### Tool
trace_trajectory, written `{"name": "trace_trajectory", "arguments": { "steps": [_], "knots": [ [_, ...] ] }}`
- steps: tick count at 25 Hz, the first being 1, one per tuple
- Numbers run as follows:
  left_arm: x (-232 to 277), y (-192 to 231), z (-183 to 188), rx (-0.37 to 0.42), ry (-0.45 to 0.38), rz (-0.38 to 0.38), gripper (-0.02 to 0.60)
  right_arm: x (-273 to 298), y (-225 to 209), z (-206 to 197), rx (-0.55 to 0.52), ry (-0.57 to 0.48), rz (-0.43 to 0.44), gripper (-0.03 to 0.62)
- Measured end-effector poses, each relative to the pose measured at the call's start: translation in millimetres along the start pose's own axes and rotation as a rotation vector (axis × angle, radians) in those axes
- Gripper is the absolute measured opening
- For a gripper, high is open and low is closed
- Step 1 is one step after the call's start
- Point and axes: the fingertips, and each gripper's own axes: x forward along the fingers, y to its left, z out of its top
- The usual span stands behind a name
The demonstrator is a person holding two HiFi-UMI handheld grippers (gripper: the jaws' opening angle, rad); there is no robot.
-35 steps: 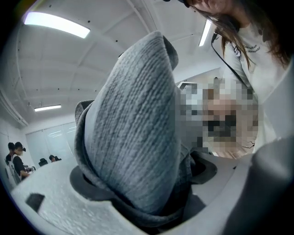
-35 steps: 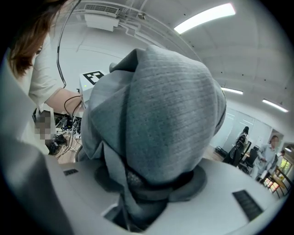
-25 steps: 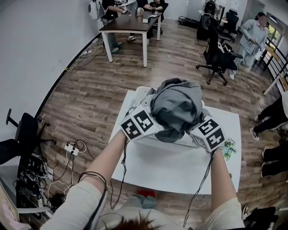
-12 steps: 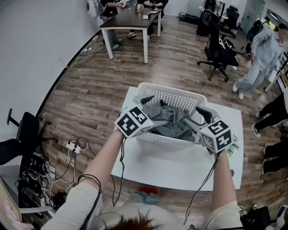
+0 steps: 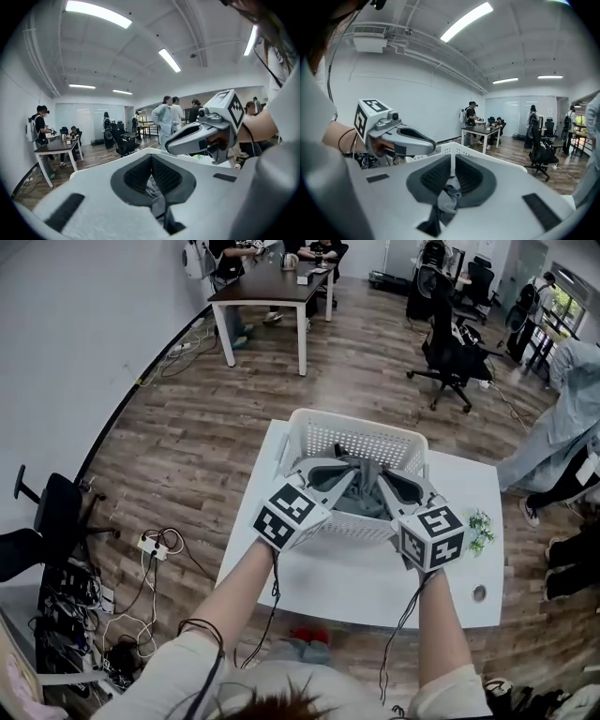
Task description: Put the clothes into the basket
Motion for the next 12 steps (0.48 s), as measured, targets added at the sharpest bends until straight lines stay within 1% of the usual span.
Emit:
{"name": "trace_trajectory", "arguments": {
  "steps": [3,6,9,12],
  "knots": [
    [-19.8,-16.5,9.3,-0.034,-0.024,0.016,0.012,-21.4,22.1,11.8,0.007,-0.055,-0.017,0.028],
    [-45.9,-42.8,22.3,-0.021,-0.041,0.036,0.012,-49.9,50.8,23.5,-0.033,-0.108,-0.053,0.025],
    [-72.7,-75.6,25.9,-0.005,-0.05,0.036,0.012,-80.5,81.4,29.4,-0.089,-0.138,-0.086,0.018],
    [-97.1,-102.5,26.7,-0.006,-0.057,0.051,0.012,-106.7,108.9,23.8,-0.08,-0.158,-0.075,0.015]
  ]
}}
